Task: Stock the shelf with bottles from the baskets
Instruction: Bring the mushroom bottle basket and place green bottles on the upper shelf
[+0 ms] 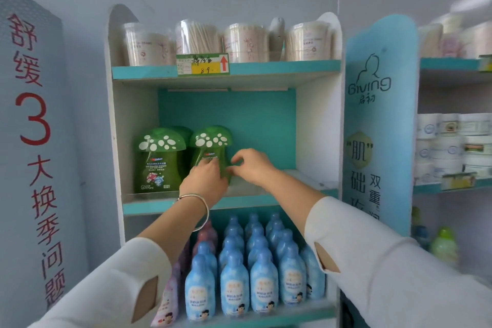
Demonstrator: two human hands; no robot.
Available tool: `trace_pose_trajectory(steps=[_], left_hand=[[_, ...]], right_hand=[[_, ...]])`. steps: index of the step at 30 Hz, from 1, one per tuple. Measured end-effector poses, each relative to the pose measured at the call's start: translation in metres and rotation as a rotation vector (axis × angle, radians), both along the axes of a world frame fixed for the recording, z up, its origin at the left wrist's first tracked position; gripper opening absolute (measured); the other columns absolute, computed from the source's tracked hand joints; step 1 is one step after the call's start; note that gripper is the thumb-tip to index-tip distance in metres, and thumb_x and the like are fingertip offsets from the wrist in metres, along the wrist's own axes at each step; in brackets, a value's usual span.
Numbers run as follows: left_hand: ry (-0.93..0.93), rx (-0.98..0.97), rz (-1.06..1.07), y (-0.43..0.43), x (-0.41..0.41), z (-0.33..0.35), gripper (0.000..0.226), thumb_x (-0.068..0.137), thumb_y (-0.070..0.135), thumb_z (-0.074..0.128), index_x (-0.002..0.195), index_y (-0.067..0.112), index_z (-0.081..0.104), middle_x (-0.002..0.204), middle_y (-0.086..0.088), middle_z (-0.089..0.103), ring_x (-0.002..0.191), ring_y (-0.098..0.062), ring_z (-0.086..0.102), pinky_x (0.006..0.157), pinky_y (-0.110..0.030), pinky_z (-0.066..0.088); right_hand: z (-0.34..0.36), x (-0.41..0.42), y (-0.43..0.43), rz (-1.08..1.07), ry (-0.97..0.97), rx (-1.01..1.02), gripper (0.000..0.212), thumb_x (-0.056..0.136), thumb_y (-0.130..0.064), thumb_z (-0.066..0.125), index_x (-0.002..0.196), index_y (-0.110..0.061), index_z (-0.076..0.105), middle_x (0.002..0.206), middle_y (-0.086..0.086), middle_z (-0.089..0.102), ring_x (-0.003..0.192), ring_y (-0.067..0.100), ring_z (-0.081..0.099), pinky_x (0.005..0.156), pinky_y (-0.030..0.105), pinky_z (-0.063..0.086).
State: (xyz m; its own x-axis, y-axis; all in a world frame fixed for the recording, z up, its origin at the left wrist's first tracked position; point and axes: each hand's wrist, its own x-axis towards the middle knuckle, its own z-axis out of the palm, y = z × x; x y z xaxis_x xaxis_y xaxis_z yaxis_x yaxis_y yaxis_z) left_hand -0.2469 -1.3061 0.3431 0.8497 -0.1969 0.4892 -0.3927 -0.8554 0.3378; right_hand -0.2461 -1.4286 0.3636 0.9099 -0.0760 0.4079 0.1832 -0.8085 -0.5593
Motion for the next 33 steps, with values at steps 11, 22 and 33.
trace_pose_trajectory(steps=[11,22,33], left_hand=[[0.009,-0.021,-0.247,-0.081,-0.086,-0.016,0.046,0.087,0.015,0.049,0.132,0.014,0.046,0.126,-0.015,0.054,0.119,-0.032,0.049,0.101,-0.039,0.041],[0.162,0.147,-0.57,-0.23,-0.194,-0.101,0.03,0.09,0.023,0.043,0.118,0.023,0.053,0.116,-0.004,0.063,0.103,-0.029,0.061,0.09,-0.034,0.048],[0.263,0.509,-0.924,-0.333,-0.302,-0.235,0.028,0.09,0.026,0.047,0.117,0.025,0.056,0.124,-0.005,0.059,0.114,-0.025,0.055,0.092,-0.032,0.044]], right_hand=[[-0.018,-0.108,-0.078,-0.114,-0.059,-0.048,0.031,0.086,-0.031,0.066,0.113,-0.016,0.064,0.112,0.007,0.065,0.102,0.024,0.06,0.09,0.032,0.048],[-0.11,-0.26,-0.234,-0.328,0.214,-0.025,0.026,0.086,-0.02,0.066,0.108,-0.007,0.068,0.104,0.007,0.067,0.094,0.017,0.059,0.078,0.024,0.044],[-0.274,-0.419,-0.331,-0.488,0.942,0.115,0.029,0.093,-0.019,0.056,0.115,-0.001,0.061,0.077,0.002,0.058,0.063,0.011,0.054,0.057,0.025,0.046]])
